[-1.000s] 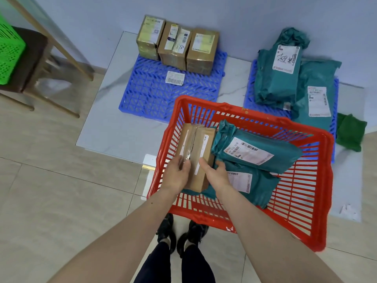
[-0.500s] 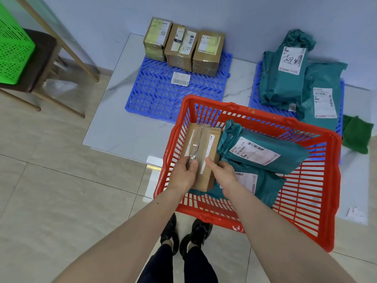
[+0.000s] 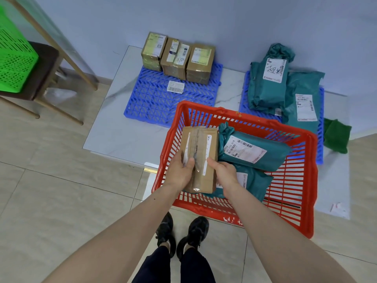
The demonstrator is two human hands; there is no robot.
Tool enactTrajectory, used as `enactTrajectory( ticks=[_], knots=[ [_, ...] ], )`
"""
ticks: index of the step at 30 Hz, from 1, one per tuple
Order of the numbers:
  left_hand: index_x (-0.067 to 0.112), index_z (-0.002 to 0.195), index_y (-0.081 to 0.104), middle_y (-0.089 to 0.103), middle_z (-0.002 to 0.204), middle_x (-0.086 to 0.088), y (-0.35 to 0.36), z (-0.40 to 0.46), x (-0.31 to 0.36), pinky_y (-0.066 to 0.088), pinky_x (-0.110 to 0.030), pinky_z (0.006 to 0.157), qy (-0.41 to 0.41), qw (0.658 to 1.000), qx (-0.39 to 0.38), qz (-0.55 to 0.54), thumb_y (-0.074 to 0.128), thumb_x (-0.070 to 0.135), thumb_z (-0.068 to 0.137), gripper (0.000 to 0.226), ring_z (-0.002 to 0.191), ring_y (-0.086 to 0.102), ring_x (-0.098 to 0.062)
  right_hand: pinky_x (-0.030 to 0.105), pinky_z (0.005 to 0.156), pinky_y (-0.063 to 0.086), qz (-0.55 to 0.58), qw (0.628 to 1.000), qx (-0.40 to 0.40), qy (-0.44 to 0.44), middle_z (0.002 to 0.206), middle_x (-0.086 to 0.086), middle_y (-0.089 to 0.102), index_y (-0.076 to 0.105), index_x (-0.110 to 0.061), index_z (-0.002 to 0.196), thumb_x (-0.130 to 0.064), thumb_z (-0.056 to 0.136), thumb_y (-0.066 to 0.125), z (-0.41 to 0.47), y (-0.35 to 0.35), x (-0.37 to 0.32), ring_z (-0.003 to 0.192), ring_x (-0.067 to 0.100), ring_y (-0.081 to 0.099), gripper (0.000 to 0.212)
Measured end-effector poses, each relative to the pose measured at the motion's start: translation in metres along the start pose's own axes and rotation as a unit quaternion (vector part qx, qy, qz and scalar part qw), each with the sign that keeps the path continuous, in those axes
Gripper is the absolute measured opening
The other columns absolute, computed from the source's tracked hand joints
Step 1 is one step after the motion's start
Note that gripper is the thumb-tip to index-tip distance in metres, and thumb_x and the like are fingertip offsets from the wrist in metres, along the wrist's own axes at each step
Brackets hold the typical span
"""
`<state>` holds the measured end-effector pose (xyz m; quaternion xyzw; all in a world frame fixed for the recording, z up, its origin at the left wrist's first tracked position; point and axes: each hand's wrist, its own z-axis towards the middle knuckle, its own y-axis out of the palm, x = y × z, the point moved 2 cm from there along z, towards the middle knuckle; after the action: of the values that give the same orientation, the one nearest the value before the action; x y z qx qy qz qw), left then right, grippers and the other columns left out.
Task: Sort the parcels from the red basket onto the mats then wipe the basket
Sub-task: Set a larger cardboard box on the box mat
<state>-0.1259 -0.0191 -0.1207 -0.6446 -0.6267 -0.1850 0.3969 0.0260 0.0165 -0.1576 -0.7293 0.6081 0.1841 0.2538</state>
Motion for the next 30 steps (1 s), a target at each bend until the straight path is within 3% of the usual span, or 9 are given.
enactTrajectory(
  ticks=[5, 7, 9, 12, 17, 21, 25, 30],
  knots=[
    [0.03, 0.142, 0.037, 0.054, 0.133, 0.006, -0.007, -0.013, 0.016, 0.048, -0.043, 0.1, 0.002, 1.0, 0.011, -0.02, 0.051, 0.034, 0.099, 0.045, 0.12, 0.055, -0.018, 0.027, 0.066, 0.046, 0.019, 1.0, -0.009, -0.018, 0.103, 0.002, 0.071, 0.065, -0.017, 0.1, -0.037, 0.09, 0.068, -0.026, -0.007, -0.013, 0.092, 0.015, 0.065, 0.022],
    [0.03, 0.142, 0.034, 0.054, 0.13, 0.007, -0.01, -0.018, 0.022, 0.048, -0.042, 0.1, 0.004, 1.0, 0.009, -0.022, 0.05, 0.034, 0.099, 0.046, 0.118, 0.055, -0.018, 0.026, 0.065, 0.044, 0.025, 0.999, -0.018, -0.024, 0.104, 0.002, 0.071, 0.066, -0.015, 0.104, -0.037, 0.091, 0.067, -0.035, -0.009, -0.019, 0.092, 0.014, 0.065, 0.025],
    [0.029, 0.144, 0.033, 0.054, 0.131, 0.007, -0.012, -0.022, 0.026, 0.048, -0.04, 0.098, 0.005, 1.0, 0.006, -0.018, 0.049, 0.035, 0.1, 0.047, 0.116, 0.056, -0.017, 0.027, 0.067, 0.047, 0.034, 0.999, -0.023, -0.031, 0.106, 0.002, 0.071, 0.067, -0.013, 0.11, -0.037, 0.091, 0.066, -0.043, -0.01, -0.025, 0.094, 0.015, 0.066, 0.03],
    [0.027, 0.143, 0.035, 0.056, 0.129, 0.006, -0.014, -0.027, 0.031, 0.047, -0.029, 0.087, 0.011, 1.0, 0.002, -0.02, 0.047, 0.035, 0.101, 0.045, 0.107, 0.056, -0.013, 0.029, 0.074, 0.051, 0.063, 0.997, -0.023, -0.048, 0.103, 0.0, 0.072, 0.068, -0.018, 0.105, -0.034, 0.092, 0.066, -0.052, -0.014, -0.031, 0.094, 0.015, 0.067, 0.02],
    [0.029, 0.139, 0.043, 0.058, 0.112, 0.014, -0.017, -0.036, 0.042, 0.042, -0.016, 0.069, 0.014, 0.999, -0.005, -0.047, 0.049, 0.039, 0.1, 0.041, 0.094, 0.057, -0.002, 0.035, 0.087, 0.055, 0.084, 0.994, -0.034, -0.066, 0.103, 0.001, 0.074, 0.07, -0.019, 0.102, -0.03, 0.093, 0.064, -0.062, -0.02, -0.042, 0.099, 0.019, 0.069, 0.015],
    [0.038, 0.139, 0.042, 0.062, 0.12, 0.012, -0.019, -0.04, 0.047, 0.051, -0.027, 0.083, 0.025, 0.996, -0.024, -0.077, 0.052, 0.049, 0.096, 0.046, 0.103, 0.063, -0.007, 0.043, 0.098, 0.051, 0.092, 0.992, -0.041, -0.072, 0.105, 0.002, 0.075, 0.071, -0.019, 0.106, -0.034, 0.092, 0.065, -0.065, -0.026, -0.048, 0.103, 0.022, 0.069, 0.022],
    [0.041, 0.14, 0.039, 0.062, 0.122, 0.015, -0.018, -0.041, 0.053, 0.052, -0.034, 0.094, 0.051, 0.995, -0.019, -0.077, 0.051, 0.055, 0.094, 0.05, 0.108, 0.062, -0.008, 0.039, 0.091, 0.054, 0.091, 0.99, -0.052, -0.089, 0.107, 0.001, 0.075, 0.07, -0.018, 0.114, -0.037, 0.094, 0.061, -0.068, -0.026, -0.056, 0.101, 0.02, 0.069, 0.029],
    [0.038, 0.14, 0.041, 0.062, 0.121, 0.015, -0.015, -0.04, 0.062, 0.051, -0.028, 0.091, 0.076, 0.994, 0.007, -0.082, 0.052, 0.053, 0.094, 0.05, 0.107, 0.062, -0.005, 0.035, 0.083, 0.055, 0.079, 0.989, -0.042, -0.117, 0.114, 0.001, 0.072, 0.062, -0.02, 0.124, -0.042, 0.095, 0.059, -0.069, -0.026, -0.066, 0.103, 0.018, 0.069, 0.036]
  ],
)
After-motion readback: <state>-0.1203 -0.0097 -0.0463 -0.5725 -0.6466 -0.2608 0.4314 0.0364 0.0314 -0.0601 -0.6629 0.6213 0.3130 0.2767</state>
